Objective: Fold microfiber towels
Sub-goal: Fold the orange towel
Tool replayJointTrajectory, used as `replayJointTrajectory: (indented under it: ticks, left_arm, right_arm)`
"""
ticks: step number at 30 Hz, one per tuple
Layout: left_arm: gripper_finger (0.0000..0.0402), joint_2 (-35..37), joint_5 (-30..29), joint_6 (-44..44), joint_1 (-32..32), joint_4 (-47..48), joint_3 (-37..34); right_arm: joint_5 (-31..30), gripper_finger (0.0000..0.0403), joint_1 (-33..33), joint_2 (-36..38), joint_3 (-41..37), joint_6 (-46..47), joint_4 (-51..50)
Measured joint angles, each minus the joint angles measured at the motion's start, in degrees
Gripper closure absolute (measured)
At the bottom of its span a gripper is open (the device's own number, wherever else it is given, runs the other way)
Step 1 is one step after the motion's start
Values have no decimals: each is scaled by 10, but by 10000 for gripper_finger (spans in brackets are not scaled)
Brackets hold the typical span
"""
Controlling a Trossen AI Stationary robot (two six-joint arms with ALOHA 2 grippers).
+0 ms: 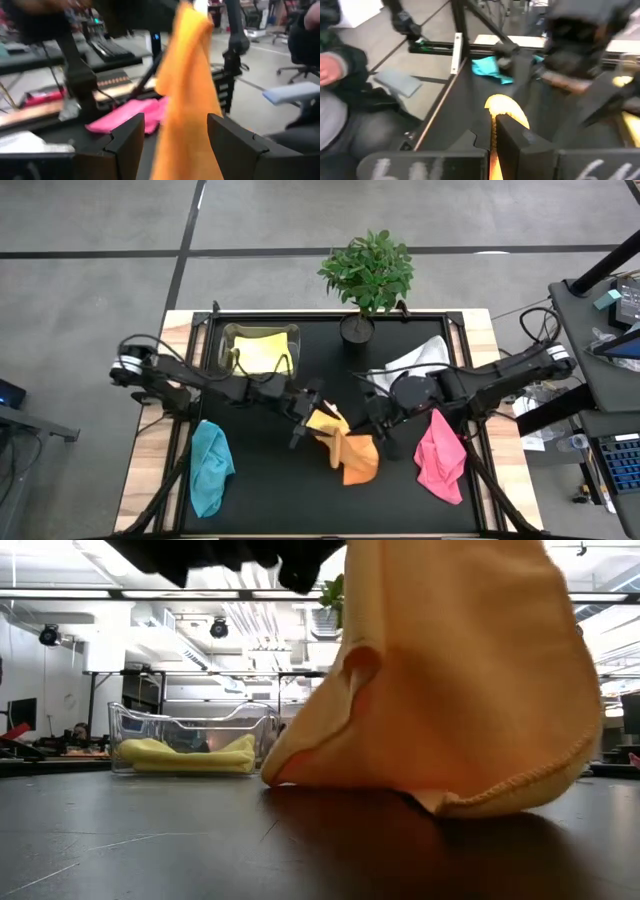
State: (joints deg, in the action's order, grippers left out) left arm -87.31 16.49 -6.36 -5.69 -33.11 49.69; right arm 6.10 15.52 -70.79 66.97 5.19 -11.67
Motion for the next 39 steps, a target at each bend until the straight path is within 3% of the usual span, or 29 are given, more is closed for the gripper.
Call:
replayJointTrajectory:
  ticks: [5,13,17,23,28,39]
  left_arm:
    - [201,-36,37,6,1,1,4]
    - [201,-36,238,16,-1,-1,-1]
    - [201,-35,216,17,-4,0,-2]
    - [201,-35,206,35,-4,7,-3]
    - [201,-46,198,32,-4,-13,-3]
    - [201,-91,108,46,-3,-42,8]
  right_arm:
    - [0,394,1,-2,-1,0,-4]
    - [-3,394,1,8,-1,14,-46]
    - [-8,394,1,7,-1,14,-41]
    - [-100,394,1,7,-1,24,-40]
    - [-127,394,0,7,-1,37,-33]
    - [-297,394,1,6,-1,147,-26]
